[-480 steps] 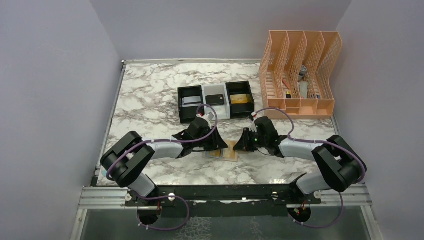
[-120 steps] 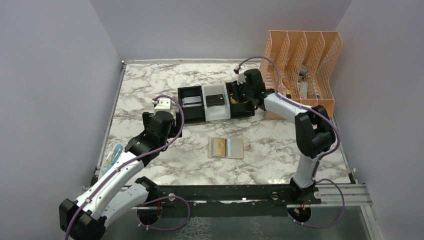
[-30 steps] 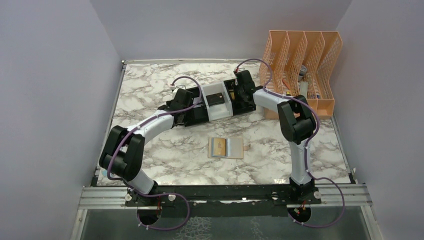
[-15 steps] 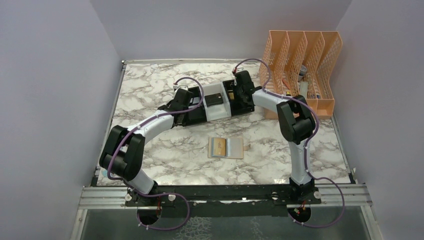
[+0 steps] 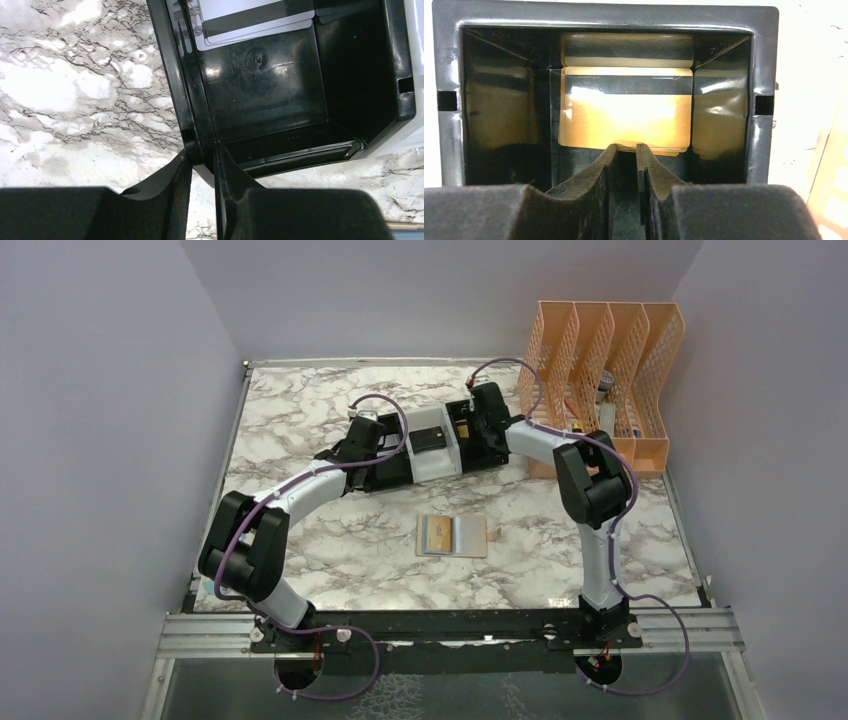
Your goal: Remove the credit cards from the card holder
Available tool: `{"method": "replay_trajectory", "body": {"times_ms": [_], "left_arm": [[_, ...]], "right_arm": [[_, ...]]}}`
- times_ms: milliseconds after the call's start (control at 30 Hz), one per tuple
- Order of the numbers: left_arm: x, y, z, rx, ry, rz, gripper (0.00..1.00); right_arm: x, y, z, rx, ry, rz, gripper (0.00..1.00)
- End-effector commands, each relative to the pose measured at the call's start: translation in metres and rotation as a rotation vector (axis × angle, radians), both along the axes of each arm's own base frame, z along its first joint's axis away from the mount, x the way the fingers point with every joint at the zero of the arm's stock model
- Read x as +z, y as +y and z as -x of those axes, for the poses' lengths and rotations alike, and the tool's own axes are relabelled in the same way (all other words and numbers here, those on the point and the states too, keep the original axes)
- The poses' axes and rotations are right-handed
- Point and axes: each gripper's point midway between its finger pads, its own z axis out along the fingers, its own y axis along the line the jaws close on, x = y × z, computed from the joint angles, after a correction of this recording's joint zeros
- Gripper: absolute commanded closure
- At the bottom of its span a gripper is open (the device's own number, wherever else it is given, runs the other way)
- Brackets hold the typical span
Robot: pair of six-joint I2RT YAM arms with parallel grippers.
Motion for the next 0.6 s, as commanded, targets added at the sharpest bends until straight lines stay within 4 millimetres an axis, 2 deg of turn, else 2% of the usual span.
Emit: {"method": "replay_trajectory", "body": {"times_ms": [0, 200, 300, 367, 567], "left_arm": [[-0.004, -0.005, 0.018, -0.083, 0.057, -0.014, 0.84], [0.012, -0.010, 0.017, -0.064, 0.027, 0.034, 0.69], [0.019, -0.010, 0.018, -0.055, 0.008, 0.048, 0.55], [0.023, -0.009, 0.018, -0.044, -0.003, 0.056, 0.47], [0.040, -0.009, 0.021, -0.030, -0.031, 0.084, 0.36]], "right_arm": [[-0.003, -0.001, 0.017, 0.014, 0.062, -0.024, 0.78], [0.052, 0.010, 0.033, 0.075, 0.015, -0.127, 0.73], [0.072, 0.013, 0.044, 0.102, 0.003, -0.162, 0.70], [0.081, 0.015, 0.050, 0.126, -0.013, -0.186, 0.65], [0.090, 0.015, 0.074, 0.131, 0.032, -0.236, 0.62]]}}
